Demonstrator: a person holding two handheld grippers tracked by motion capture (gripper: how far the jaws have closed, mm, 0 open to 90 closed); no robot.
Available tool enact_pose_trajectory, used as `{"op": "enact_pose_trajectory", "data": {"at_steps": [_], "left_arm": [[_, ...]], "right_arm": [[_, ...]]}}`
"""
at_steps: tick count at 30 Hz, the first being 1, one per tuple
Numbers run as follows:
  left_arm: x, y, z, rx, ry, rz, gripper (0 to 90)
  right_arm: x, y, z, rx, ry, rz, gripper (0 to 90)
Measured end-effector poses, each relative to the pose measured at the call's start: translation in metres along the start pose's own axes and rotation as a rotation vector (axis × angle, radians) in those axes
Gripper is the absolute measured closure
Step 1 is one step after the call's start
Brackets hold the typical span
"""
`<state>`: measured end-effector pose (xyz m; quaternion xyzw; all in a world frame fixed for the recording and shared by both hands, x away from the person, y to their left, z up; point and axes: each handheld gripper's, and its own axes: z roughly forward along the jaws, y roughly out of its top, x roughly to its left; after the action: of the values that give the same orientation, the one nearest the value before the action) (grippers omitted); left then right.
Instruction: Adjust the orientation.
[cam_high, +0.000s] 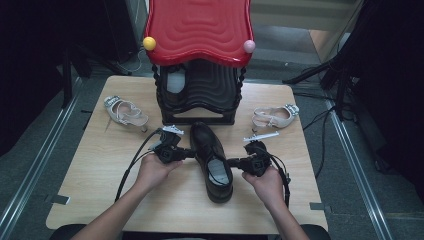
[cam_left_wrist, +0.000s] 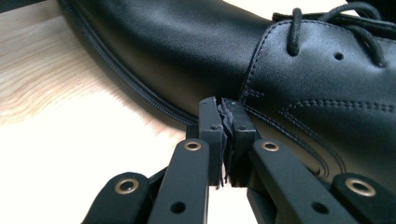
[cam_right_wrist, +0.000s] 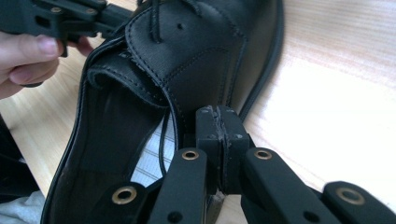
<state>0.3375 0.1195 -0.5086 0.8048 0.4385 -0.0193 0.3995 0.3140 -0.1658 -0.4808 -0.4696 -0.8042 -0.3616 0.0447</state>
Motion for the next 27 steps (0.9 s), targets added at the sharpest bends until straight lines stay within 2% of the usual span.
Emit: {"op": "enact_pose_trajectory", "data": {"at_steps": [13,18,23,27], "left_arm": [[-0.002,0.013,0.014,0.02,-0.018,0.002,87.3],[0.001,0.015,0.016,0.024,-0.041,-0.014,85.5],[0.006,0.017,0.002,0.034,-0.038,0.009,76.3],[0.006,0.021,-0.017,0.018,-0.049,0.023,68.9]], "right_arm": [[0.004,-0.013,-0.006,0.004,0.003,0.044,88.4],[0.001,-0.012,-0.006,0.006,0.007,0.055,87.5],[0.002,-0.006,-0.017,-0.02,0.004,0.046,84.6],[0.014,0.002,-0.031,-0.037,0.02,0.027,79.2]]}}
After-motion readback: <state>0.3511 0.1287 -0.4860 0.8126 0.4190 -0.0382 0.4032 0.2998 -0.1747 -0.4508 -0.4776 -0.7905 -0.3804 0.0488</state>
